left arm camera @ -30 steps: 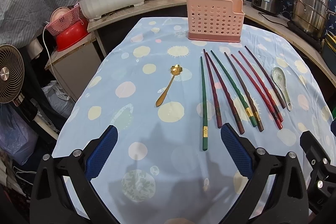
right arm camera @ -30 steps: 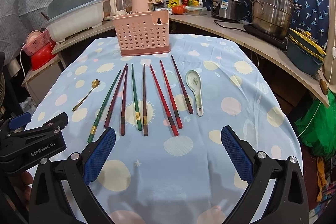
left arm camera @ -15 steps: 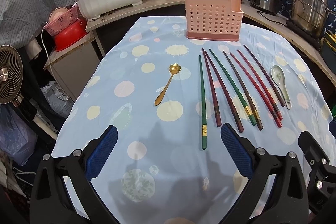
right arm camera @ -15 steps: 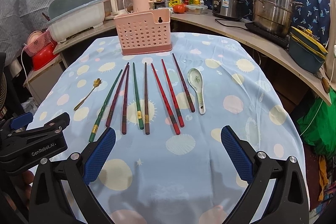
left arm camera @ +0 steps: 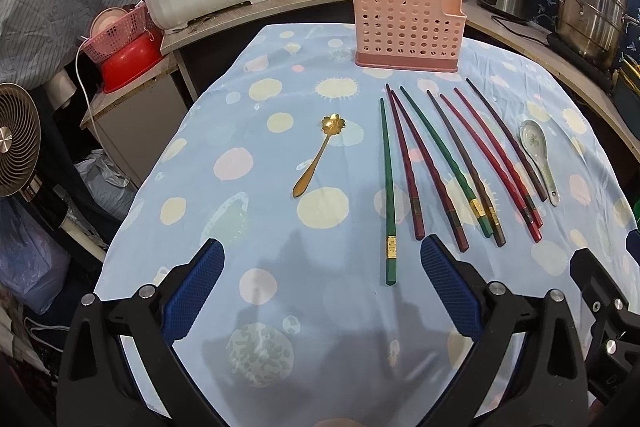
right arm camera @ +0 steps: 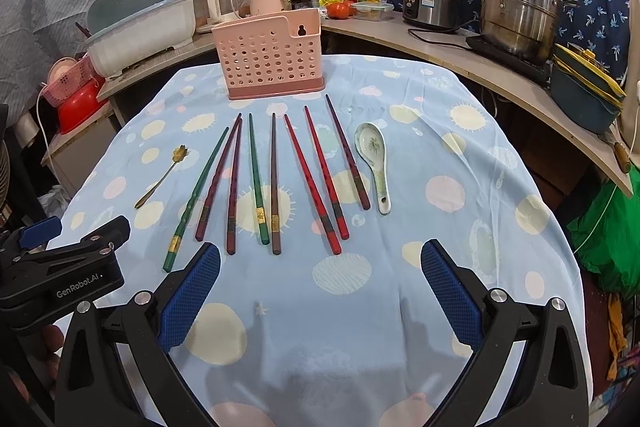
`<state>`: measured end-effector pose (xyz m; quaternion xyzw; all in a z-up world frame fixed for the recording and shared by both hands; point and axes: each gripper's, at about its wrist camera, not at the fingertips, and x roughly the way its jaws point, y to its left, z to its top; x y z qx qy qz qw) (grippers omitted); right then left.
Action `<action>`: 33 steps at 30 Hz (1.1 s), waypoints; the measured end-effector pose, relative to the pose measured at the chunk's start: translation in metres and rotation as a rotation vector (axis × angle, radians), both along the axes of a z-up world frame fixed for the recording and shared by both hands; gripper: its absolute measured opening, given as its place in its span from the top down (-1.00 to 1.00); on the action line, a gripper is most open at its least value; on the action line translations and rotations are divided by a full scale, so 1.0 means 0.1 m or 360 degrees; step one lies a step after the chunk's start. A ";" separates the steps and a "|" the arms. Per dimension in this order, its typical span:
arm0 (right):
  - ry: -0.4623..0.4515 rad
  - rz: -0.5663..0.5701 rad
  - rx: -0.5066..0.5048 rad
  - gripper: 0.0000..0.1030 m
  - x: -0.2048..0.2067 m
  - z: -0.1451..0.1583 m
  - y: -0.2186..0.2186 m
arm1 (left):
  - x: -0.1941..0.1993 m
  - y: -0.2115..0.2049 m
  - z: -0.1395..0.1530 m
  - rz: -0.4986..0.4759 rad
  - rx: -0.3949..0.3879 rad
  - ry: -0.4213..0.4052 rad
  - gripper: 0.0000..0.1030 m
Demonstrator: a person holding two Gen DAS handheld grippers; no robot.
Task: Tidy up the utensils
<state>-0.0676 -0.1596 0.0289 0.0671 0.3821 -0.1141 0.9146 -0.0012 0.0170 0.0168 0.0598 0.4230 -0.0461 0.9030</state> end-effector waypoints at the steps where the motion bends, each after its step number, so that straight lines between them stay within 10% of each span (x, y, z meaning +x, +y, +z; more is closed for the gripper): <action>1: 0.0004 -0.0002 0.0001 -0.87 0.01 -0.01 -0.01 | 0.02 0.00 -0.01 0.0002 -0.0001 0.0003 -0.83; 23: 0.0129 -0.0099 0.0033 -0.86 0.61 -0.32 -0.40 | 0.88 0.38 -0.51 0.0144 -0.0005 0.0148 -0.80; 33: 0.0188 -0.0147 0.0064 -0.50 0.94 -0.48 -0.62 | 1.09 0.27 -0.66 0.0058 -0.0062 0.0217 -0.24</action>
